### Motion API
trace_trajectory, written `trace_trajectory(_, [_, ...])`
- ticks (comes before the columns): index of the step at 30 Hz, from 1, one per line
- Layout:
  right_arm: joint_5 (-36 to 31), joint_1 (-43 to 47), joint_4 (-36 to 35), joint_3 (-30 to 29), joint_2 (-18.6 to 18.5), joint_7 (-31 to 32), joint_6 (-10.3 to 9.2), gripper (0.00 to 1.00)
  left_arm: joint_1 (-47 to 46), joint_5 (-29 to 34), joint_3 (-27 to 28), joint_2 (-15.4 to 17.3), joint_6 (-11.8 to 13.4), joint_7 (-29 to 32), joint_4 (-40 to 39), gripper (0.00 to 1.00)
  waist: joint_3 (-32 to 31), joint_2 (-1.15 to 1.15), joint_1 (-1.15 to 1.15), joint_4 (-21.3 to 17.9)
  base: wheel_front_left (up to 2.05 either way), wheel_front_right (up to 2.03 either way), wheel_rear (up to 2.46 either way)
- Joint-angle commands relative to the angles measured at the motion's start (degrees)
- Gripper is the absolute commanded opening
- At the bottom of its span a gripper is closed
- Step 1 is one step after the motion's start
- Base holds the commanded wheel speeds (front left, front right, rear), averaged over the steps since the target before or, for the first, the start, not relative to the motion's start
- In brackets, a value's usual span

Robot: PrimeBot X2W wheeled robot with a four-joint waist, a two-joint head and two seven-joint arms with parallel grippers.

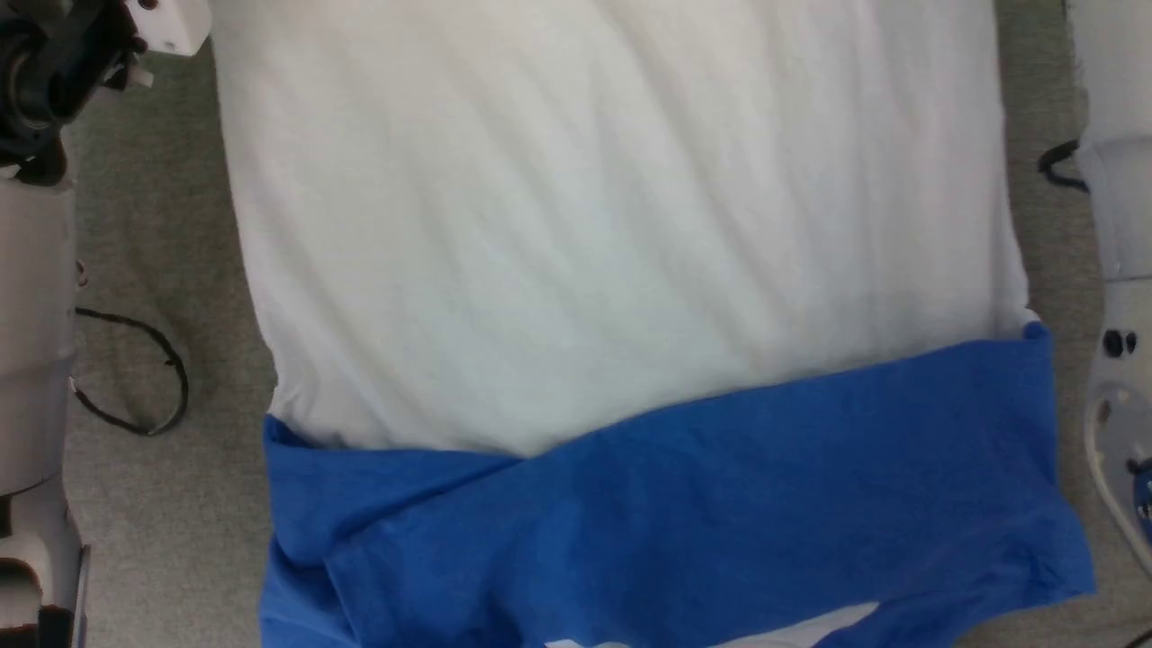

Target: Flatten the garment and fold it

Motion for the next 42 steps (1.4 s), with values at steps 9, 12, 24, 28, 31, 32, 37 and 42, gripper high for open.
trace_trajectory(9, [-4.6,-1.3,0.6,0.0,-0.2,4.1,-0.05,0.0,-3.3,0.5,-0.8,-0.8,-1.1,-3.3,4.6,0.0,0.6,0.0,0.0,0.7,0.0,0.0,0.0])
trace_trajectory(12, [-5.3,-1.1,-1.0,-1.0,-0.3,-0.6,-0.05,0.0,-4.6,1.6,-0.7,-0.6,-1.2,-6.3,5.5,0.0,0.3,0.0,0.0,0.1,0.0,0.0,0.0])
trace_trajectory(24, [1.6,3.9,-2.1,1.0,0.2,-16.2,-0.05,0.0,-2.5,1.1,0.4,0.2,-4.4,-18.6,9.1,0.0,-7.2,0.0,0.0,-2.4,0.0,0.0,0.0])
trace_trajectory(28, [8.2,9.9,-5.1,6.3,-0.6,-20.5,-0.05,0.0,4.0,-0.6,1.2,0.2,-4.7,-21.3,7.1,0.0,-12.4,0.0,0.0,-2.7,0.0,0.0,0.0])
trace_trajectory(31, [13.2,15.9,-9.4,11.4,-2.8,-22.6,-0.05,0.0,10.7,-2.2,2.0,0.2,-4.9,-23.4,4.1,0.0,-16.8,0.0,0.0,-2.7,0.0,0.0,0.0])
trace_trajectory(32, [14.9,18.2,-11.2,12.9,-3.8,-23.3,-0.05,0.0,13.2,-2.6,2.2,0.4,-4.9,-24.0,3.1,0.0,-18.3,0.0,0.0,-2.7,0.0,0.0,0.0])
trace_trajectory(37, [21.6,29.7,-21.0,19.3,-10.2,-25.0,-0.05,0.0,26.4,-4.1,3.1,1.3,-4.7,-26.6,-2.6,0.0,-25.1,0.0,0.0,-2.4,0.0,0.0,0.0])
trace_trajectory(42, [24.8,38.7,-28.8,21.1,-15.4,-24.8,-0.05,0.0,37.3,-5.5,3.9,1.9,-4.1,-27.7,-7.3,0.0,-29.2,0.0,0.0,-2.0,0.0,0.0,0.0])
